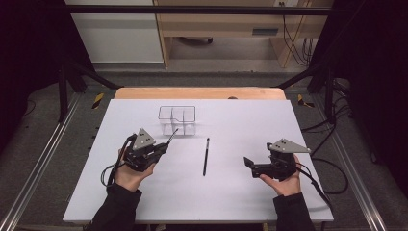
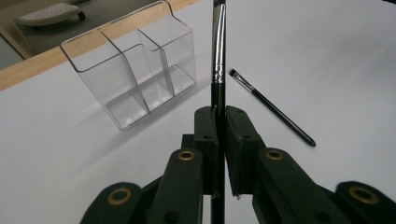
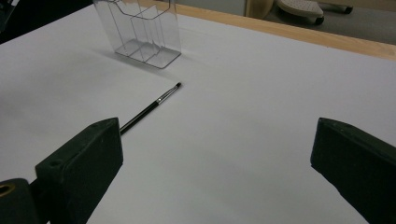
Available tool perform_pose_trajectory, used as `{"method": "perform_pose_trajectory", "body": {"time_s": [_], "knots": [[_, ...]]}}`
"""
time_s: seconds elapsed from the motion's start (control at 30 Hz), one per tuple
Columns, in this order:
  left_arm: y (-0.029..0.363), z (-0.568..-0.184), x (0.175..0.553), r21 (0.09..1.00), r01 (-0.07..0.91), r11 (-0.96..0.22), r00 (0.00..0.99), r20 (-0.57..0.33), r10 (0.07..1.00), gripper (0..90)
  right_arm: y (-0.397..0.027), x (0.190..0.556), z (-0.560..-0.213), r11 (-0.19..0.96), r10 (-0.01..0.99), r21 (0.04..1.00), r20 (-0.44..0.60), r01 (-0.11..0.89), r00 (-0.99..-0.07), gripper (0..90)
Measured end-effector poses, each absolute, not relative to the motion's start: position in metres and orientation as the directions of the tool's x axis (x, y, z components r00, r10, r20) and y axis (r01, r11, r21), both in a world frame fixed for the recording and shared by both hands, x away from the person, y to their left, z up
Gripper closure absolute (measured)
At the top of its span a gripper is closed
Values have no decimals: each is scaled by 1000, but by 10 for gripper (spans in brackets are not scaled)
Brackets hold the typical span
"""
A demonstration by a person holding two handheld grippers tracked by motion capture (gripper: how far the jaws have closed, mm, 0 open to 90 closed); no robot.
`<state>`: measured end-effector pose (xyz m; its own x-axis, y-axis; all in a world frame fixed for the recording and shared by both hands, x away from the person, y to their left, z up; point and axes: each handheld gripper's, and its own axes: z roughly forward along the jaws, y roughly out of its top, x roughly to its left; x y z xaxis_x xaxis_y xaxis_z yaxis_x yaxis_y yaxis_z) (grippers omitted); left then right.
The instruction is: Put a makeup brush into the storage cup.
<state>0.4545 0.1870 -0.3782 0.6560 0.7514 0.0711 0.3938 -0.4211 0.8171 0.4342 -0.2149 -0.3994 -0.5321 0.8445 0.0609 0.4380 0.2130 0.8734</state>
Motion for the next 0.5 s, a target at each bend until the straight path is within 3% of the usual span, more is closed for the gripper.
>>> {"method": "perform_pose_trajectory", "body": {"time_s": [0.5], "knots": [[189,-367,463,871,370,-323,620,27,784,832,-216,434,-398,200,846,879,68,433,-528,28]]}}
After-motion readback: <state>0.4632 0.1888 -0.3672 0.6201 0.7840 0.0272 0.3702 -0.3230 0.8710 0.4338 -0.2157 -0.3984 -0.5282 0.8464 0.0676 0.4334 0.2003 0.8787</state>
